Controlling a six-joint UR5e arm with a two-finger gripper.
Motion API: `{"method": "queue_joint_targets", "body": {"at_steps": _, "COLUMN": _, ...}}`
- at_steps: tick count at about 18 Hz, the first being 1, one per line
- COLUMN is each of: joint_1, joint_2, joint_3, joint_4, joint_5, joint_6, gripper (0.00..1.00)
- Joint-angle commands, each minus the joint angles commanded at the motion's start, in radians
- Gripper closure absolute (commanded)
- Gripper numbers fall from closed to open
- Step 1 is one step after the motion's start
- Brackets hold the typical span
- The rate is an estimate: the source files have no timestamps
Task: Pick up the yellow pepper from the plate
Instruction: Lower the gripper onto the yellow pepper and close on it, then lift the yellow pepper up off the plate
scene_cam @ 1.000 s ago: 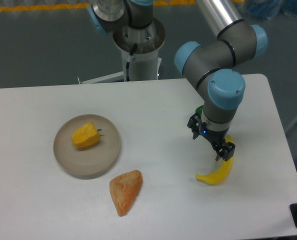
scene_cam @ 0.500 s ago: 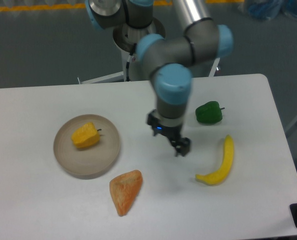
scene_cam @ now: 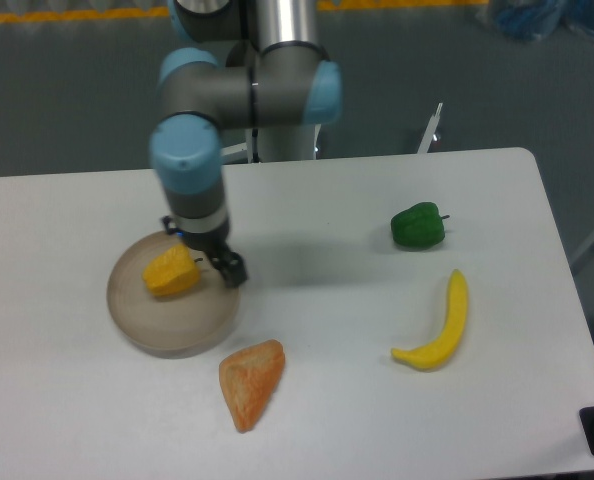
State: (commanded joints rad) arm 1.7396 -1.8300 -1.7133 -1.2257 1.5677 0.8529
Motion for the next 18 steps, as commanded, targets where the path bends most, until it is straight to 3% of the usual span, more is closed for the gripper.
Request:
{"method": "queue_joint_targets", "body": {"at_steps": 3, "joint_1": -0.021, "joint_2": 0.002, "joint_3": -0.043, "joint_4": 0.058, "joint_5": 0.002, "joint_6": -0.005, "gripper": 0.00}}
{"method": "queue_joint_targets", "body": {"at_steps": 6, "joint_1": -0.031, "joint_2": 0.000, "joint_3": -0.080, "joint_4": 0.075, "joint_5": 0.005, "joint_6": -0.006, "gripper": 0.00}}
{"method": "queue_joint_targets", "body": {"at_steps": 10, "joint_1": -0.043, "joint_2": -0.025, "joint_3": -0.083, "joint_4": 0.133, "joint_5": 0.012, "joint_6": -0.005, "gripper": 0.00}}
{"method": "queue_joint_targets", "body": {"at_steps": 17, "joint_1": -0.063, "joint_2": -0.080, "joint_3": -0.083, "joint_4": 0.167, "joint_5": 0.044, "joint_6": -0.035, "gripper": 0.00}}
{"method": "queue_joint_targets", "body": {"at_steps": 18, "joint_1": -0.064, "joint_2": -0.083, "joint_3": -0.080, "joint_4": 0.169, "joint_5": 0.044, "joint_6": -0.035, "gripper": 0.18}}
